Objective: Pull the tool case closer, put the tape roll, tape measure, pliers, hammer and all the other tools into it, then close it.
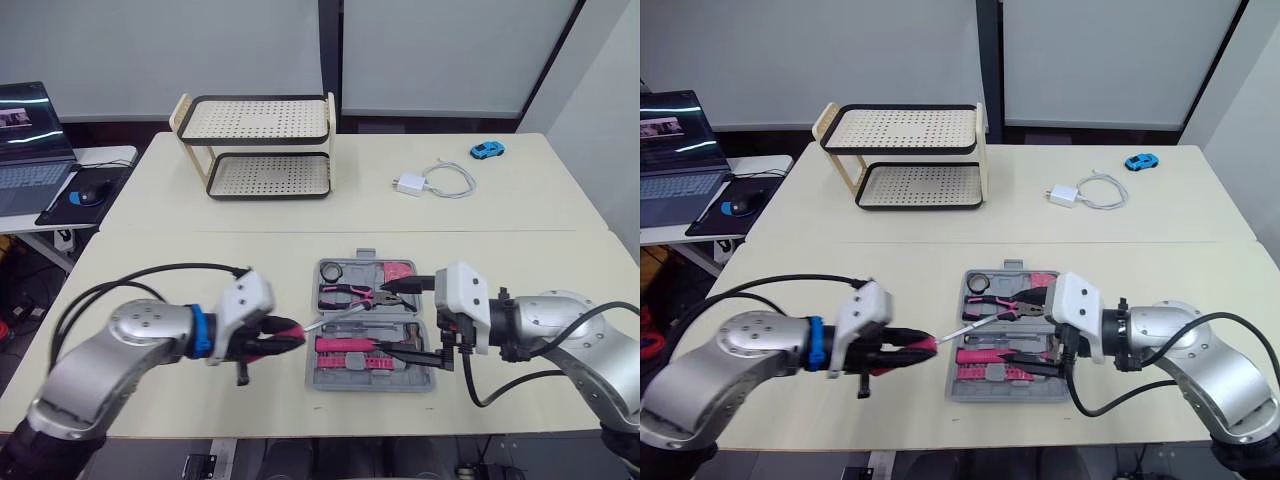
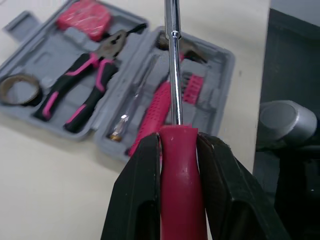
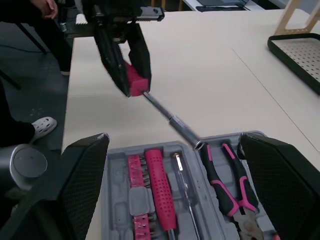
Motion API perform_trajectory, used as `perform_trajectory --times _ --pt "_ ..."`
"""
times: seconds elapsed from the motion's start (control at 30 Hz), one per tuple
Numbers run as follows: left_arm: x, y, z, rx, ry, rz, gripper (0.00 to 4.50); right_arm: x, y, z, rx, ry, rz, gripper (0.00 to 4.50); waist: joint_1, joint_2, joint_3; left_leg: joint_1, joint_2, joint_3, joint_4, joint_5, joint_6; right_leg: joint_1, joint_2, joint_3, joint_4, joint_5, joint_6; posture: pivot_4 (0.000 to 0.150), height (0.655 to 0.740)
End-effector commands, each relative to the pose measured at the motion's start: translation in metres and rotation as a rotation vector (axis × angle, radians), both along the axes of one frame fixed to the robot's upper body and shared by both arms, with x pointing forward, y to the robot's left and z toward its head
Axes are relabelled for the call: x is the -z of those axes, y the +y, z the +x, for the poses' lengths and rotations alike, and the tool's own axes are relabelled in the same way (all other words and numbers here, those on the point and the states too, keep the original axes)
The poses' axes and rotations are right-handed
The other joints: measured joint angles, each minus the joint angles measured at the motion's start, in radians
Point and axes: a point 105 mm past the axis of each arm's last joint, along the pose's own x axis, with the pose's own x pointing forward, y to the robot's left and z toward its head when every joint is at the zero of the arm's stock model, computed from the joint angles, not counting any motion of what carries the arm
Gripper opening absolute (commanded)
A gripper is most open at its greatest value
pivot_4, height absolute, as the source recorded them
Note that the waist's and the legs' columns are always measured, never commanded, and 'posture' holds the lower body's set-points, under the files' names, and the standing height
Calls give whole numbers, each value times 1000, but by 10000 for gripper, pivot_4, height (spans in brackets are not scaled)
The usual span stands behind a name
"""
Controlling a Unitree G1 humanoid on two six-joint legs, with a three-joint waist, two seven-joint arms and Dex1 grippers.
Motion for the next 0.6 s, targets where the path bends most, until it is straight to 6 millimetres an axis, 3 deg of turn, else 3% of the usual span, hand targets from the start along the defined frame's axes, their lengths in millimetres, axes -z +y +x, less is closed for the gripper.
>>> perform_trajectory --times 0.03,0.33,0.6 --pt "9 -27 -9 107 -35 5 7099 -7 -4 -14 -12 -20 -53 45000 0 0 0 0 0 0 0 0 0 0 0 0 0 0 0 1500 7400" --pt "43 -65 -1 234 -27 23 7099 0 -25 -36 12 86 -223 45000 0 0 0 0 -1 -1 1 0 0 1 2 -2 0 0 0 1500 7400" --pt "67 -70 8 247 -62 89 7099 -3 -24 -41 39 119 -190 45000 1 -1 0 0 0 -1 1 0 0 2 2 -2 0 0 0 1500 7400"
